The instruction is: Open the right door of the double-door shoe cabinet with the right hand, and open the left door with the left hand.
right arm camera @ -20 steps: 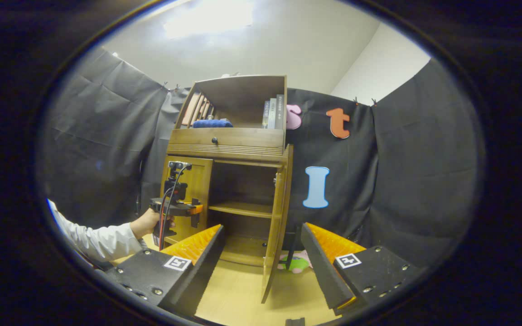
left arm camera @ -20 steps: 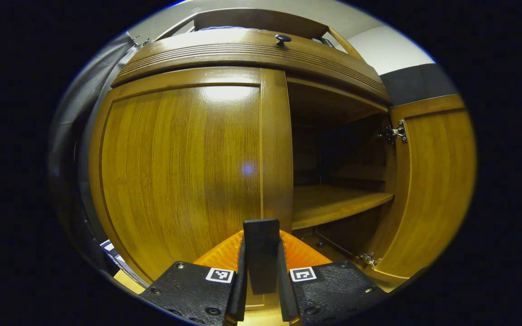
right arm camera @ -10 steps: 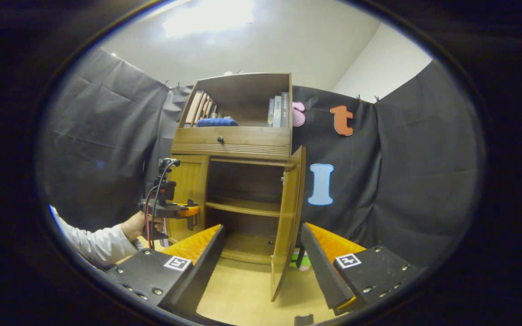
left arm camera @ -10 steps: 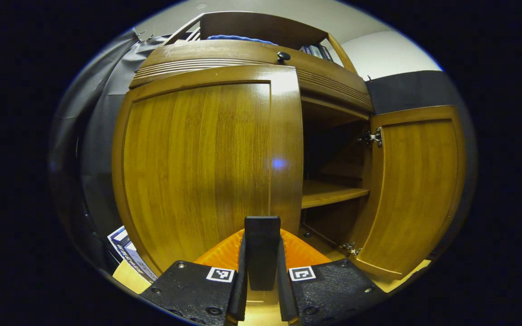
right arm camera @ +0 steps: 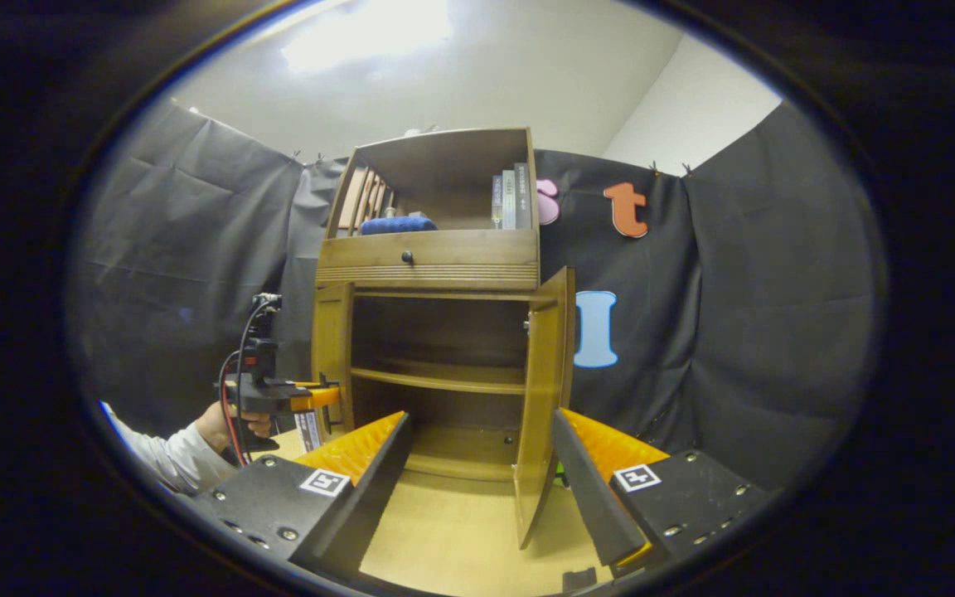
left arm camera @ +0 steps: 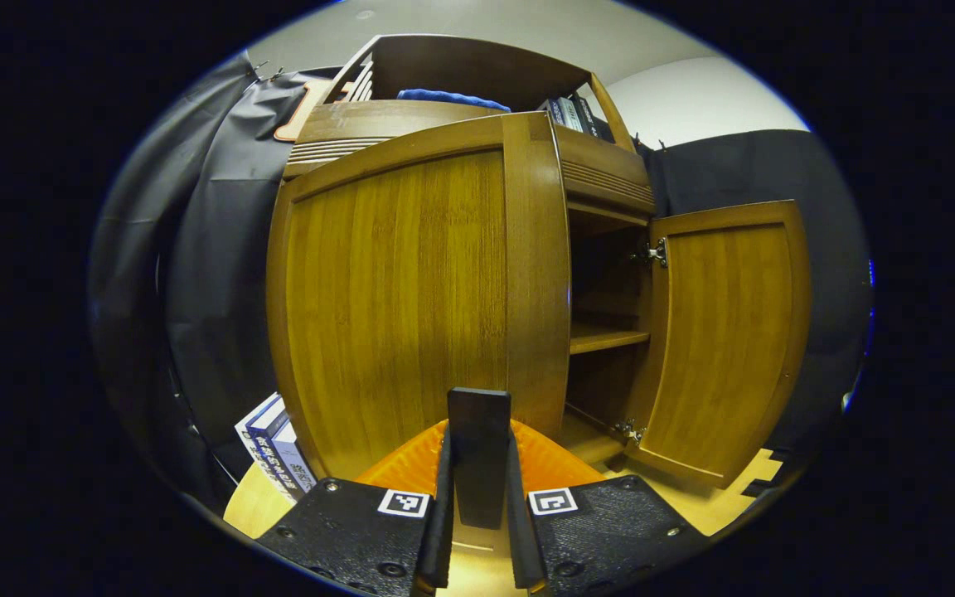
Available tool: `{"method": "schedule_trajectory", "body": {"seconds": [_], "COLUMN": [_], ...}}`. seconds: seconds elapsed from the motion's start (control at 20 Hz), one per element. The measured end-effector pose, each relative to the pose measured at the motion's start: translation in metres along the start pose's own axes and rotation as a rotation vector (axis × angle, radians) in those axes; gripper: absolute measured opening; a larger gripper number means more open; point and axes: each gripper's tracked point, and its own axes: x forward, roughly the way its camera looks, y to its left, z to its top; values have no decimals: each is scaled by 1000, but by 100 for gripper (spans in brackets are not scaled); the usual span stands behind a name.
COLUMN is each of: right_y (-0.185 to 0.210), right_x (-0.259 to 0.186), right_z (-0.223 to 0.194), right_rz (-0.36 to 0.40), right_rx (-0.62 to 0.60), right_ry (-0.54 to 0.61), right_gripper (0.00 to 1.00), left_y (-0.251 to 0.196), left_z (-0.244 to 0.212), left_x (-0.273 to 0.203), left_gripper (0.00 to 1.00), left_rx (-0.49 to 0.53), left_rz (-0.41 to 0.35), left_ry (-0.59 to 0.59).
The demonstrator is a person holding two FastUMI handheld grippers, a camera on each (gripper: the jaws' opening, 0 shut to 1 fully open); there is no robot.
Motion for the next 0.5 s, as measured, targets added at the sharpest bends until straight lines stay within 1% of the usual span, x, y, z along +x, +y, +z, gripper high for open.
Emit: {"method": "schedule_trajectory", "body": {"seconds": [0.15,0.35,0.5], "right_y": [9,24,38], "right_x": [5,12,17], "right_z": [1,2,5], "right_rz": [15,29,50], "right_rx": [4,7,0], "right_ry": [-5,-2,-5], "right_gripper": [100,100,100], "left_y": [3,12,27], "left_z": [0,9,6], "left_x": [1,-11,-30], "left_gripper": [30,29,30], "left_rx": [-2,3,12], "left_rz": [-16,-23,-21], "left_ry": [4,5,-2]}}
